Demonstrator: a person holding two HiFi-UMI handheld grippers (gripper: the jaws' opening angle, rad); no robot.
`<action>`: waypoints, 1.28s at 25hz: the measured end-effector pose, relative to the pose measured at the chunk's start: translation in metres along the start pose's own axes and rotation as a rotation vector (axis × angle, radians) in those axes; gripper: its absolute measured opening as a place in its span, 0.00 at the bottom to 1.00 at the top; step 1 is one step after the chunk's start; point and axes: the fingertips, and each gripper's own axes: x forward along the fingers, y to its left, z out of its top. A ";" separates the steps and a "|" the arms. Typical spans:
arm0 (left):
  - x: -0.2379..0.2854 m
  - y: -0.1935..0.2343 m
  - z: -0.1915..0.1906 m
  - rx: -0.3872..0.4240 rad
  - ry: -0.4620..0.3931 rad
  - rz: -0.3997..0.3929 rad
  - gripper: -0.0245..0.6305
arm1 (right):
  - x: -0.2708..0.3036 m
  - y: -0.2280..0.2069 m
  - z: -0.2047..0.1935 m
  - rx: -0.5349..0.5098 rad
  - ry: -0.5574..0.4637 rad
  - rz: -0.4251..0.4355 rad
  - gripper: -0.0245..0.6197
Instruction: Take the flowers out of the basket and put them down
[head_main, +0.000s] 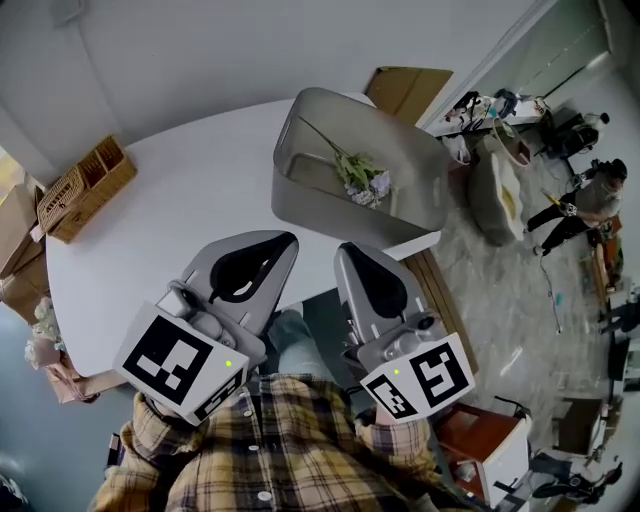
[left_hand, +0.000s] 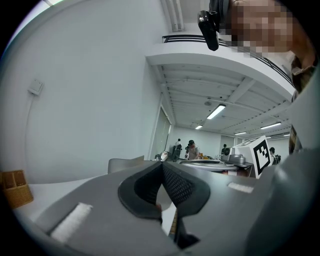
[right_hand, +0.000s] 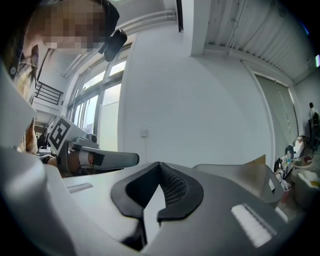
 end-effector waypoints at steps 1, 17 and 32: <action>0.008 0.005 0.002 -0.001 -0.003 0.010 0.06 | 0.006 -0.008 0.001 -0.002 0.001 0.010 0.05; 0.125 0.056 0.041 -0.010 -0.043 0.164 0.06 | 0.076 -0.132 0.039 -0.029 0.010 0.144 0.05; 0.164 0.076 0.038 -0.021 -0.022 0.215 0.06 | 0.103 -0.173 0.035 -0.020 0.032 0.189 0.05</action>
